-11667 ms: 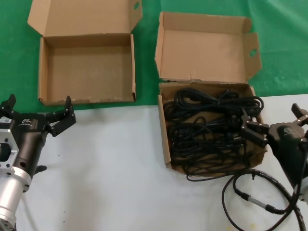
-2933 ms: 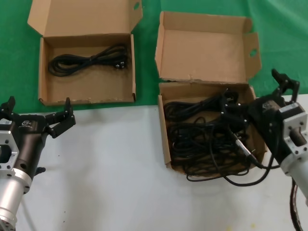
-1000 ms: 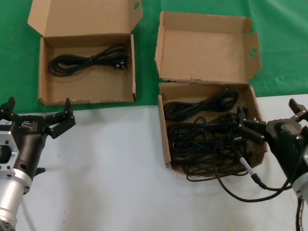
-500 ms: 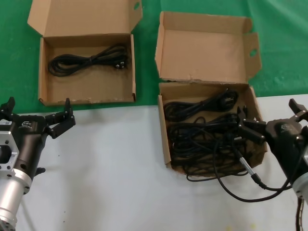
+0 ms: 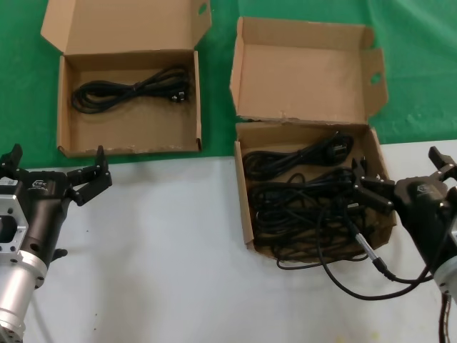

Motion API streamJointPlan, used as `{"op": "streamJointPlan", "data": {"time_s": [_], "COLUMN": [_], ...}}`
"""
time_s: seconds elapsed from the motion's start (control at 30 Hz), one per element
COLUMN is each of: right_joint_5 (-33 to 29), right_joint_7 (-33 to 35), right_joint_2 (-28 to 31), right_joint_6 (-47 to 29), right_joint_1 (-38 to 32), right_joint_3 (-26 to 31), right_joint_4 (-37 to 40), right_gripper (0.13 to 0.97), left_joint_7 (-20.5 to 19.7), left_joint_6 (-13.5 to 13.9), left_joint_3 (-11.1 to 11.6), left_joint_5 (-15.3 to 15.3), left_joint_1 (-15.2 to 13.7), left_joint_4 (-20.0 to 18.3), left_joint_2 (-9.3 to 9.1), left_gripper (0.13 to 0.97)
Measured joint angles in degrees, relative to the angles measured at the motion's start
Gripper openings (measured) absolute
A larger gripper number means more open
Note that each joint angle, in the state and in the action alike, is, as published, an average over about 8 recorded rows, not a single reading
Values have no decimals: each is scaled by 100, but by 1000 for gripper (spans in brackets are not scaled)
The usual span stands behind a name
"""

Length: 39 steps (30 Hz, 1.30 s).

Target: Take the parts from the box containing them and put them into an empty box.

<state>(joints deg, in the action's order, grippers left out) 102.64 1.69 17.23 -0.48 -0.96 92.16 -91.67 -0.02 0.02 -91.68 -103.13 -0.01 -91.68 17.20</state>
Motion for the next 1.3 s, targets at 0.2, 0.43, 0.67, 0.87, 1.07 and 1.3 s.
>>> {"op": "streamJointPlan", "data": {"time_s": [0.2,0.43,0.67,0.87,1.07,1.3], "right_joint_5": [0,0,0,0,0,0], "right_joint_7": [0,0,0,0,0,0], "right_joint_2": [0,0,0,0,0,0], "right_joint_6": [0,0,0,0,0,0], "right_joint_1": [0,0,0,0,0,0], "right_joint_3": [0,0,0,0,0,0], "right_joint_4": [0,0,0,0,0,0], "right_gripper": [966,966,966,966,966,966], "left_joint_7": [0,0,0,0,0,0], "left_joint_6": [0,0,0,0,0,0], "left_joint_3": [0,0,0,0,0,0], "left_joint_5": [0,0,0,0,0,0], "left_joint_1": [0,0,0,0,0,0], "left_joint_4": [0,0,0,0,0,0], "left_joint_2": [0,0,0,0,0,0], "left_gripper": [966,966,966,966,966,966]}}
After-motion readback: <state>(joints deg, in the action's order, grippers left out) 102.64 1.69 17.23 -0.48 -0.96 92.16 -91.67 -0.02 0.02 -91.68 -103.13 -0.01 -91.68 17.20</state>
